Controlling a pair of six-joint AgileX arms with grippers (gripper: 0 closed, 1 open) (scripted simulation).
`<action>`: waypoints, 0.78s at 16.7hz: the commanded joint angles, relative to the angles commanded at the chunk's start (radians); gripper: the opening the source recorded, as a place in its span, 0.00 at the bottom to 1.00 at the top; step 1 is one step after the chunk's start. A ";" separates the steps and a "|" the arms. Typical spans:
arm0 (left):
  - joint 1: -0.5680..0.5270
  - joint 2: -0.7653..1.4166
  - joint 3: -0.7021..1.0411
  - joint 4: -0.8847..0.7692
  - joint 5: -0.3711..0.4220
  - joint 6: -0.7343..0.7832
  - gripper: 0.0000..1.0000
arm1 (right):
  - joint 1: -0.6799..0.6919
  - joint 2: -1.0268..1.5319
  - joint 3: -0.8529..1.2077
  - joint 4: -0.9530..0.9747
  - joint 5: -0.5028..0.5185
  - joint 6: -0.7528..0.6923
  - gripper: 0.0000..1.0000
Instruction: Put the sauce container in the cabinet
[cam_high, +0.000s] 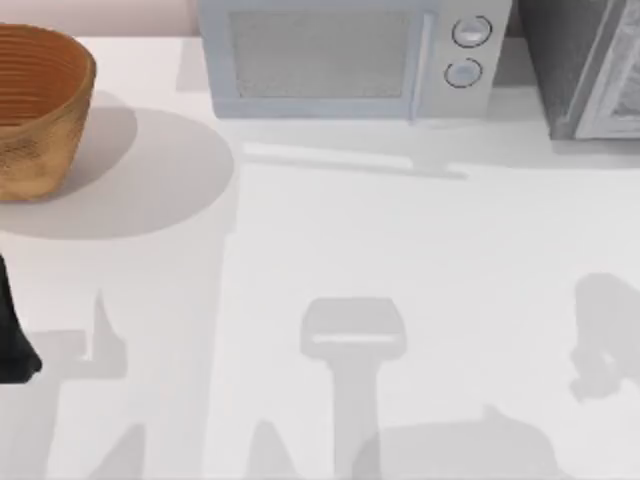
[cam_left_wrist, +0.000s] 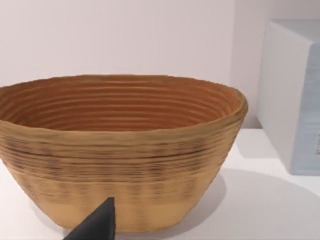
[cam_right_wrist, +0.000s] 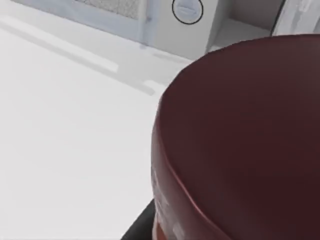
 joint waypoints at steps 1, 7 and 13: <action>0.000 0.000 0.000 0.000 0.000 0.000 1.00 | 0.005 -0.084 -0.059 0.049 0.068 0.056 0.00; 0.000 0.000 0.000 0.000 0.000 0.000 1.00 | 0.031 -0.364 -0.273 0.265 0.323 0.258 0.00; 0.000 0.000 0.000 0.000 0.000 0.000 1.00 | 0.030 -0.369 -0.280 0.272 0.330 0.266 0.00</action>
